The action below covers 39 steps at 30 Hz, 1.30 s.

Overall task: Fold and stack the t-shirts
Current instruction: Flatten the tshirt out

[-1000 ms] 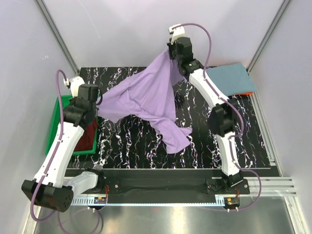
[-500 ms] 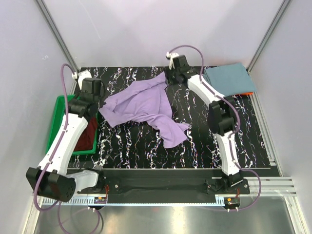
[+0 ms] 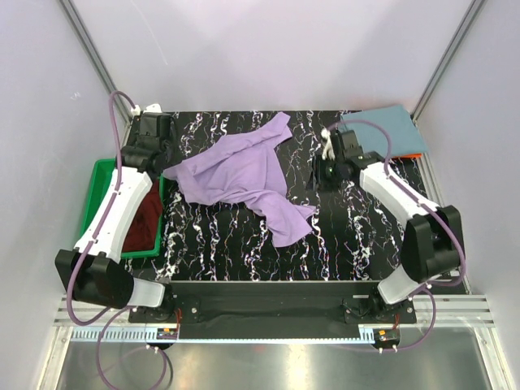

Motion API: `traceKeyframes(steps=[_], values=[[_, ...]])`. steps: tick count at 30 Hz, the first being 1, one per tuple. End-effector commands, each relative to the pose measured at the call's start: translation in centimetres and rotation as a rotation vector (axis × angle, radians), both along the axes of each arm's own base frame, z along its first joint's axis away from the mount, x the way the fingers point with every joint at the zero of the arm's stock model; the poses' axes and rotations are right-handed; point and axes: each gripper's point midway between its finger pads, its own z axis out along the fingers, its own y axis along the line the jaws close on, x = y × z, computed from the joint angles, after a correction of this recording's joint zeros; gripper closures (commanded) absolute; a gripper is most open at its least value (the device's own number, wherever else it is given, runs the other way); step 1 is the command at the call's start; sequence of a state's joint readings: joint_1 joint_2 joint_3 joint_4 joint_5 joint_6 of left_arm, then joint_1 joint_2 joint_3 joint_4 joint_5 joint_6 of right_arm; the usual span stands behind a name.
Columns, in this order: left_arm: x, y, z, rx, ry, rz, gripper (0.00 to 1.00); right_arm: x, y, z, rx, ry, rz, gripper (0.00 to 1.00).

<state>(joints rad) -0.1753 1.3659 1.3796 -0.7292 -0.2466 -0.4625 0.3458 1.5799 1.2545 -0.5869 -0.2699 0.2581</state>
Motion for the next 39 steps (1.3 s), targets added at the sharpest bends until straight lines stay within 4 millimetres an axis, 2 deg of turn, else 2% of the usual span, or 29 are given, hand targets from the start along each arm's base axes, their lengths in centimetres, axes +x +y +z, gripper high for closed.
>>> traceKeyframes(steps=[1,8,11,21,24,27,28,29,30,31,32,33,34,35,36,39], values=[[1.6,-0.8,1.8,-0.035,-0.064,-0.044,1.0,-2.5,0.2,-4.2,0.081,0.189,-0.034,0.55],[1.8,-1.2,1.3,-0.05,-0.055,-0.056,1.0,-4.3,-0.7,-9.0,0.066,0.299,-0.07,0.52],[1.9,-1.2,1.0,-0.047,-0.052,-0.055,1.0,-5.0,0.1,-9.9,0.114,0.325,-0.048,0.53],[2.6,-1.1,1.0,-0.035,-0.047,-0.05,1.0,-5.5,0.2,-11.7,0.121,0.355,-0.034,0.56],[2.9,-1.0,1.0,-0.032,-0.047,-0.047,1.0,-5.7,0.7,-11.7,0.145,0.359,-0.008,0.61],[3.4,-1.1,1.1,-0.036,-0.049,-0.042,1.0,-5.5,0.8,-11.3,0.15,0.351,0.002,0.78],[3.9,-1.3,2.2,-0.043,-0.07,-0.043,1.0,-5.3,0.6,-11.1,0.139,0.343,-0.001,0.86],[4.4,-1.3,2.3,-0.043,-0.069,-0.039,1.0,-4.5,-0.2,-10.6,0.085,0.321,-0.027,0.95],[4.4,-1.1,2.8,-0.037,-0.066,-0.03,1.0,-3.8,-0.7,-9.3,0.059,0.281,-0.043,1.0],[5.4,-0.8,4.9,-0.037,-0.102,-0.015,1.0,-3.9,-1.6,-8.4,0.01,0.286,-0.068,1.0],[5.7,-0.1,6.4,-0.025,-0.123,0.013,1.0,-1.8,-2.6,-6.2,-0.053,0.198,-0.109,1.0],[5.5,0.7,7.0,-0.011,-0.108,0.035,1.0,-1.0,-3.2,-3.5,-0.072,0.129,-0.129,1.0],[5.5,1.2,8.1,0.0,-0.118,0.057,1.0,-0.4,-3.9,-1.8,-0.097,0.088,-0.15,1.0],[6.0,1.9,11.2,0.007,-0.181,0.086,1.0,0.4,-5.0,0.8,-0.147,0.031,-0.176,1.0],[5.6,2.8,11.7,0.019,-0.17,0.106,1.0,0.6,-5.6,2.5,-0.165,-0.006,-0.193,1.0],[5.2,4.1,14.2,0.029,-0.21,0.145,1.0,0.7,-7.5,5.8,-0.246,-0.064,-0.24,1.0]])
